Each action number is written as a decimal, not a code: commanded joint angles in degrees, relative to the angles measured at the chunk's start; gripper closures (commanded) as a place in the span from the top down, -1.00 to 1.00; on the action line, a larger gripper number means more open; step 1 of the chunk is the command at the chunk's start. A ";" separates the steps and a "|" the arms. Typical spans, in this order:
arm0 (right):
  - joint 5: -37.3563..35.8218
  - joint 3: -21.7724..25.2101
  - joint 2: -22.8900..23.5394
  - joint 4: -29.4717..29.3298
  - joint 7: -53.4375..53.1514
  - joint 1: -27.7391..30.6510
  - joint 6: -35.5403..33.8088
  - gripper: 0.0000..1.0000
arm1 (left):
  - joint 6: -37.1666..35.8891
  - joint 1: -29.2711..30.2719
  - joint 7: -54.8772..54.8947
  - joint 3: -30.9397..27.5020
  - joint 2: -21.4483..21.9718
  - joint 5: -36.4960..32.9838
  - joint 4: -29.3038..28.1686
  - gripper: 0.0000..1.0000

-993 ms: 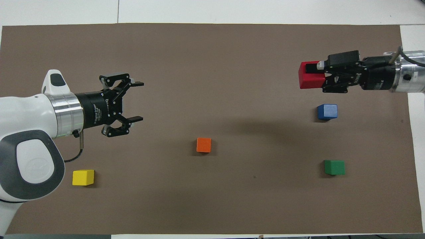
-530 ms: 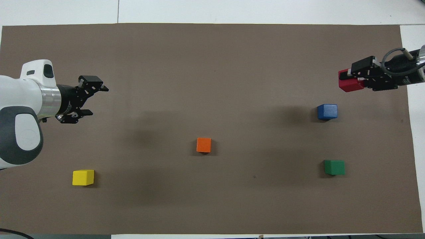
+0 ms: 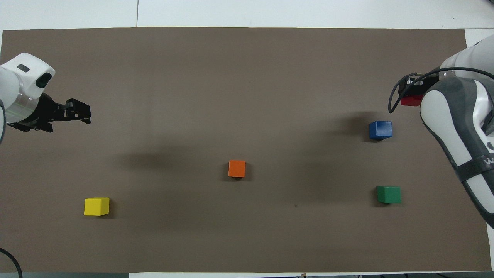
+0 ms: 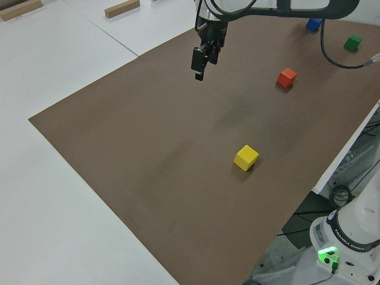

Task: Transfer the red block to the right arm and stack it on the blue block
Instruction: 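Lower the red cube onto the blue cube with the right gripper, then open the right gripper and lift it away from the stack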

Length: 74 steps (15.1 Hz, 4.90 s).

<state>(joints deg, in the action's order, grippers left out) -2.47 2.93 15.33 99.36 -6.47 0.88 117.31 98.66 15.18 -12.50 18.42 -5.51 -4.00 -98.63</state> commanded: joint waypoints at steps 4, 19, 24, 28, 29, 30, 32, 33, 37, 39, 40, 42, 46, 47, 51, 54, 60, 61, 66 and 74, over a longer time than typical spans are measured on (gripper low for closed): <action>-2.19 -0.29 -1.18 6.72 -0.21 -2.45 4.95 -1.00 | -9.10 -1.55 0.90 0.21 0.32 -1.19 8.82 1.00; -2.19 -0.29 -3.99 15.16 -0.92 -2.47 8.46 -1.00 | -10.77 -15.95 1.96 -9.62 7.80 -0.84 3.27 1.00; -1.84 -0.38 -4.25 16.13 -4.15 -2.29 8.46 -1.00 | -10.94 -15.88 1.95 -9.81 7.89 -0.75 3.27 1.00; -1.84 -0.29 -4.34 16.13 -10.31 -2.73 7.06 -1.00 | -6.74 -14.30 1.78 -10.07 7.27 6.08 4.06 1.00; -1.84 -0.38 -4.43 16.13 -10.58 -2.82 7.06 -1.00 | -5.86 -14.47 1.87 -10.07 7.18 6.46 3.97 1.00; -1.84 -0.29 -4.43 16.13 -10.58 -2.82 7.06 -1.00 | -6.11 -14.82 2.04 -10.16 7.44 6.37 3.63 1.00; -1.84 -0.38 -4.43 16.13 -10.58 -2.82 7.06 -1.00 | -6.64 -14.65 1.78 -9.99 7.80 6.02 3.01 1.00; -1.84 -0.29 -4.43 16.30 -10.58 -2.82 7.06 -1.00 | -5.94 -14.56 1.69 -9.99 7.71 6.11 3.09 1.00; -1.84 -0.29 -4.52 17.09 -9.53 -2.55 7.67 -1.00 | -6.38 -14.21 1.52 -10.08 7.80 6.11 3.01 1.00; -1.84 -0.38 -4.52 17.89 -9.35 -2.55 8.46 -1.00 | -6.55 -14.21 1.52 -10.08 7.80 6.11 3.01 1.00; -1.84 -0.29 -4.52 17.89 -9.35 -2.55 8.46 -1.00 | -6.46 -14.30 1.52 -10.08 7.71 6.11 3.01 1.00; -1.84 -0.38 -4.61 17.98 -9.26 -2.47 8.46 -1.00 | -6.55 -14.30 1.52 -10.08 7.80 6.11 3.01 1.00; -1.84 -0.38 -4.61 18.15 -9.35 -2.47 8.38 -0.81 | -6.55 -14.21 1.52 -10.08 7.71 6.11 3.01 1.00; -1.84 -0.38 -4.61 18.15 -9.44 -2.47 8.12 -0.41 | -6.55 -14.30 1.52 -10.08 7.80 6.11 3.01 1.00; -1.84 -0.38 -4.96 18.15 -9.35 -2.73 7.41 -0.14 | -6.55 -14.21 1.52 -10.08 7.80 6.11 3.01 1.00; -1.84 -0.38 -4.96 18.15 -8.39 -2.73 7.41 -0.02 | -6.55 -14.21 1.52 -10.08 7.80 6.11 3.01 1.00; -1.31 -0.47 -4.96 18.15 -2.58 -1.50 8.29 -0.05 | -6.55 -14.21 1.52 -10.08 7.80 6.11 3.01 1.00; -1.31 -0.38 -4.96 18.15 -2.58 -1.50 8.29 -0.05 | -6.55 -14.21 1.52 -10.08 7.80 6.11 3.01 1.00; -1.22 -0.47 -4.87 18.15 -0.49 -1.67 8.46 -0.16 | -6.55 -14.21 1.52 -10.08 7.80 6.11 3.01 1.00; -1.05 -0.56 -4.87 18.15 2.86 -2.03 9.87 -0.21 | -6.55 -14.21 1.43 -10.07 7.80 6.11 3.01 1.00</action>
<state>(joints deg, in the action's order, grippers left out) -3.46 2.79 11.89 115.90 -4.96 -1.47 126.02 91.18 0.56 -11.29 8.49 0.99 1.40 -94.09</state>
